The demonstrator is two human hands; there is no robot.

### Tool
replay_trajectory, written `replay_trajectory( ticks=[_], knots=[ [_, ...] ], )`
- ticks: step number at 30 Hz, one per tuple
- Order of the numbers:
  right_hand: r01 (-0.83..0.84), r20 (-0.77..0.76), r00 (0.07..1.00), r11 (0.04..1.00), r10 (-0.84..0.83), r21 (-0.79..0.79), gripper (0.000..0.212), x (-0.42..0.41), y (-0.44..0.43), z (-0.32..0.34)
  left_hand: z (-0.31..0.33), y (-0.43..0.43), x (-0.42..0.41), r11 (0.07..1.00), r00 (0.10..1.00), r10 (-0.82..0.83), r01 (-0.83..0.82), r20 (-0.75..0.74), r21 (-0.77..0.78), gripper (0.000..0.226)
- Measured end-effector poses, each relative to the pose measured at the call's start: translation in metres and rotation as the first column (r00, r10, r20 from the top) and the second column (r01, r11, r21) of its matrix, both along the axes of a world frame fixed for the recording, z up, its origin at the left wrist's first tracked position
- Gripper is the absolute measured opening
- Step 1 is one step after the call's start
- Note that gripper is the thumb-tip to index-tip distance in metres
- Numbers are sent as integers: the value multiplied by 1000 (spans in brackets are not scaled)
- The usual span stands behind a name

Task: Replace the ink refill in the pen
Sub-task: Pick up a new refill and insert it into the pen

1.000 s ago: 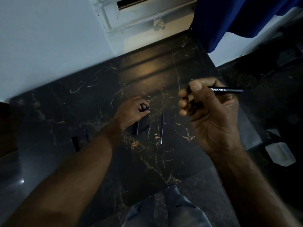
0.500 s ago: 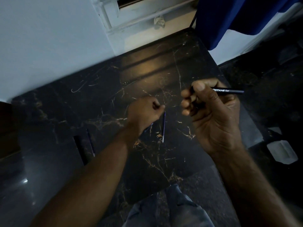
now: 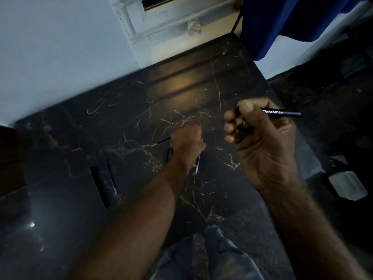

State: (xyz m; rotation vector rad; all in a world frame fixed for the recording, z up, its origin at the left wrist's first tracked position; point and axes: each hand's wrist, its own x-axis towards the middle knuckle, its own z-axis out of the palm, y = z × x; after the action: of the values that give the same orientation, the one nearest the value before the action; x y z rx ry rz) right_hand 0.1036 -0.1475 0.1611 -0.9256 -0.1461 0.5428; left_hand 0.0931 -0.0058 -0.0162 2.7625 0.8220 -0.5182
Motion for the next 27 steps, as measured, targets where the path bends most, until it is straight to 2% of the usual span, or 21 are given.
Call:
replay_trajectory(
  ticks=[5,8,10,11,12,13,14,15,16,17,22,27],
  knots=[
    [-4,6,1000,1000,4,-3,10,2,-2,2,1,-6,3,1000,1000,-6,5,-27,-30,38],
    [7,22,1000,1000,-7,-9,10,4,-4,4,12,-11,2,994,999,32,-29,24,-109,39],
    [26,29,999,999,-26,-21,9,6,-7,5,31,-11,2,969,987,112,-81,119,-234,31],
    [42,27,999,999,-42,-31,7,7,-9,5,47,-10,2,925,959,205,-125,196,-360,27],
    [64,22,998,997,-63,-46,6,8,-11,6,66,-9,2,839,895,344,-155,286,-522,23],
    [91,16,996,994,-90,-67,6,9,-14,5,89,-7,0,709,774,515,-143,368,-691,19],
    [118,12,993,989,-118,-89,6,10,-16,5,112,-4,-4,563,615,678,-82,402,-823,17],
    [142,8,990,984,-142,-105,6,12,-18,4,133,-2,-10,426,466,802,-10,372,-905,17],
    [157,1,987,981,-158,-111,5,13,-19,3,151,0,-16,335,361,871,59,333,-940,21],
    [162,-9,986,981,-164,-107,4,14,-19,4,165,0,-22,285,293,906,113,306,-952,25],
    [118,-70,990,992,-121,-39,10,13,-9,9,189,-5,-37,196,135,964,213,227,-957,27],
    [102,-86,991,995,-101,12,10,9,2,13,192,-7,-41,208,95,967,228,234,-951,15]
  ],
)
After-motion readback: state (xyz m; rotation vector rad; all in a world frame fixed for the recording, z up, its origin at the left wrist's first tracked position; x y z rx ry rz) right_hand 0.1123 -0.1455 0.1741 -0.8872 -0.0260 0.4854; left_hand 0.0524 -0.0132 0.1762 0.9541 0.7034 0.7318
